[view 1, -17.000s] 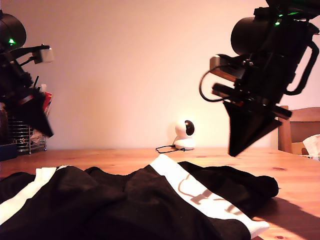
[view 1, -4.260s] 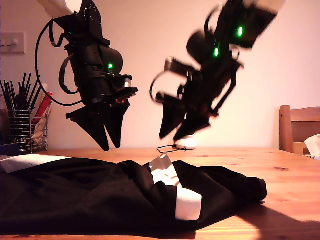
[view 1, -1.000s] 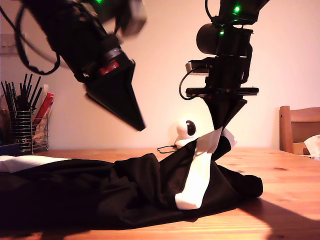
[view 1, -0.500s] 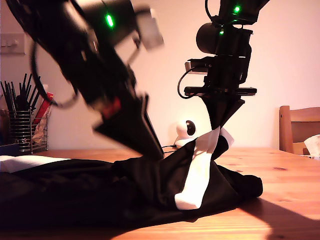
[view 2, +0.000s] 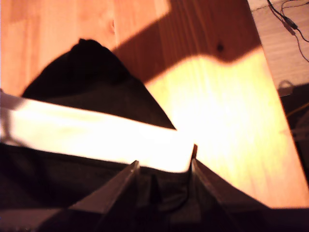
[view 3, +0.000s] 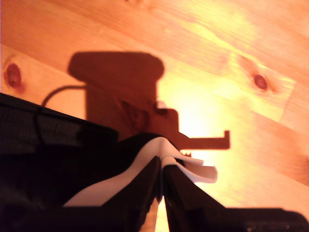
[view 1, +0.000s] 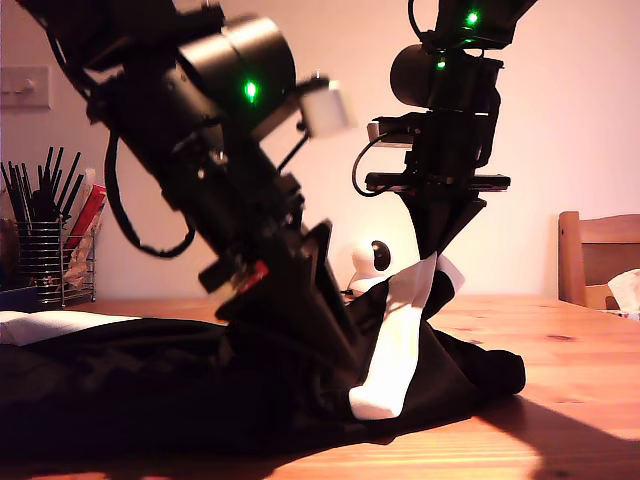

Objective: Fold the shorts in front of you. After folding it, place it to the right side.

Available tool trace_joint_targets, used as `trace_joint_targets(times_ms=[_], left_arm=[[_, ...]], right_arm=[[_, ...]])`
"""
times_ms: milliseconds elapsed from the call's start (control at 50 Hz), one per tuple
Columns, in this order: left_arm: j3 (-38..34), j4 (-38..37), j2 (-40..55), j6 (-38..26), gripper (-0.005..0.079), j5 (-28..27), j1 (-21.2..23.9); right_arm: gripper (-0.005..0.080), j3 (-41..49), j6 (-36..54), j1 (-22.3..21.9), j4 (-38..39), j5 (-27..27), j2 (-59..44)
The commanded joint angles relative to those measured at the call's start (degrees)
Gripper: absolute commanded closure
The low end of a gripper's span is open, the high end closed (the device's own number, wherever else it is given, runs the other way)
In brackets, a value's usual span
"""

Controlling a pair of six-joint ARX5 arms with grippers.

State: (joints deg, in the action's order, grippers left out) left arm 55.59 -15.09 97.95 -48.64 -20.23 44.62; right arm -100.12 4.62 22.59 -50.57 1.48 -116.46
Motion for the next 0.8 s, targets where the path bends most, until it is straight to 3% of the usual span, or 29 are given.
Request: trace_joint_targets(times_ms=[0, 780], left_arm=[[-0.9, 0.6, 1.9, -0.9, 0.0433, -0.5, 0.2], [-0.9, 4.0, 6.8, -0.9, 0.0437, -0.3, 0.9]], right_arm=[[0.0763, -0.5, 0.4, 0.3, 0.4, -0.1, 0.9], [0.0763, -0.5, 0.4, 0.3, 0.4, -0.1, 0.9]])
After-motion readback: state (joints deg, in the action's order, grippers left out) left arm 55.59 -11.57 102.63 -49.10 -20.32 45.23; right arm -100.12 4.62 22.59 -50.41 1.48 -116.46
